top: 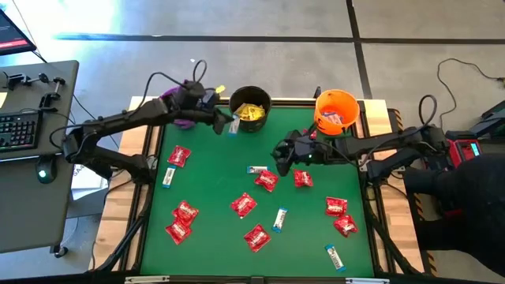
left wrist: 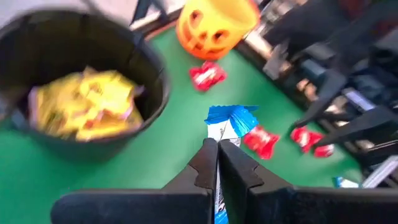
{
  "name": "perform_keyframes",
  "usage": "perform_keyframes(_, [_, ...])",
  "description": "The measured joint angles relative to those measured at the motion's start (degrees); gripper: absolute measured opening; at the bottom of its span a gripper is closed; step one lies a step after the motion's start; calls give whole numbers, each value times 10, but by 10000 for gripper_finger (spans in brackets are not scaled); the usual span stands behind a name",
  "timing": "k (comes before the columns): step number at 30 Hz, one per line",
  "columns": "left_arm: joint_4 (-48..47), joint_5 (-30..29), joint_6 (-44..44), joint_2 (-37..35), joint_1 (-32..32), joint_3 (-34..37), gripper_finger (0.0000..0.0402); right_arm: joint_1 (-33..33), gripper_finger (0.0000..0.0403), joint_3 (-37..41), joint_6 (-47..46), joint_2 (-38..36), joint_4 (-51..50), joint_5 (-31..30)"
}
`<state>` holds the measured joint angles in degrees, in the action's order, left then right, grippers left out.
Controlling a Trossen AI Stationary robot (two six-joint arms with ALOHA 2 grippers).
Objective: Sort candy by brand, put in halloween buckets
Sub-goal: Put the blue chocolate bar into the orange bucket
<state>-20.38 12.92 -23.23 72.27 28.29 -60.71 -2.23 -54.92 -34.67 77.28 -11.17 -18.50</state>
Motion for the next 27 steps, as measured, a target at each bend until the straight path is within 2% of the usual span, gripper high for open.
perform_keyframes(7, [118,22,-20,0,-3,-23,1,26,127,0,-20,0,174,27])
perform_keyframes(11, [154,22,-22,0,-12,-24,1,30,154,-5,-24,0,233,26])
perform_keyframes(18, [211,23,-15,0,-44,-24,0,31,235,-54,22,6,234,-3])
perform_keyframes(27, [246,32,4,0,-56,-24,0,53,248,-173,36,89,174,-6])
